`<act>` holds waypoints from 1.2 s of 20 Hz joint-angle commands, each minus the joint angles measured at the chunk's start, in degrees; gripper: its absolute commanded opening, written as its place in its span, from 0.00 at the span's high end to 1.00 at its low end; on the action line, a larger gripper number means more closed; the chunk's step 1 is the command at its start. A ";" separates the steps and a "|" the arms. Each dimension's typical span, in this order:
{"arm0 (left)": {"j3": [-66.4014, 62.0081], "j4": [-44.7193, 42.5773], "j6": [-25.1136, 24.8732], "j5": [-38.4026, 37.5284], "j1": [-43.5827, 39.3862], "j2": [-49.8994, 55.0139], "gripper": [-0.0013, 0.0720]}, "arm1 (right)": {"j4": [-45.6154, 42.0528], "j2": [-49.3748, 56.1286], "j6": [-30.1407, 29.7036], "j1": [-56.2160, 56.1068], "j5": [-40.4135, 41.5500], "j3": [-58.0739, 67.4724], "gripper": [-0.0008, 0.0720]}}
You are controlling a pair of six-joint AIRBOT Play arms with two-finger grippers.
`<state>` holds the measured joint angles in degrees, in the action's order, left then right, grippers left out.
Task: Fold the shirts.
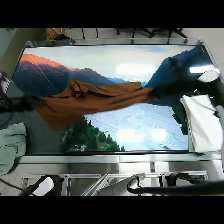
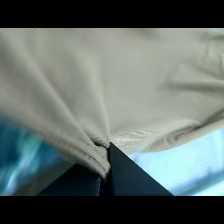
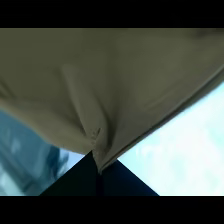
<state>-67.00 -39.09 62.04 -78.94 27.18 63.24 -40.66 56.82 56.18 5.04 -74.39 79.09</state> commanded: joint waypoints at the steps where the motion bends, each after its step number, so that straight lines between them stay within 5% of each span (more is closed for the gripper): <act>1: -15.52 7.23 -0.39 -1.36 0.09 -12.52 0.97 | 0.68 -12.70 0.87 -0.11 9.38 15.32 0.97; 8: -44.37 2.40 3.58 3.10 7.52 -22.88 0.97 | -11.98 -23.87 1.92 -0.13 18.01 30.56 0.97; 13: -43.04 -3.26 6.40 -2.32 2.12 -18.08 0.97 | -21.57 -18.67 7.26 -0.13 10.56 28.00 0.97; 16: -31.87 -4.09 5.53 -1.99 -6.25 -10.99 0.97 | -21.24 -11.19 7.32 -0.13 9.66 17.68 0.97; 19: -20.65 -13.68 4.63 5.27 -15.78 0.11 0.97 | -21.59 -0.70 7.23 -0.11 14.91 6.49 0.97; 24: -17.40 -18.40 5.05 15.17 -19.39 26.05 0.97 | -19.26 20.74 6.56 -0.11 23.91 5.57 0.97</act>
<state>-86.61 -53.91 67.05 -69.12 10.15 75.94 -61.89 67.29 63.29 4.89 -55.72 86.00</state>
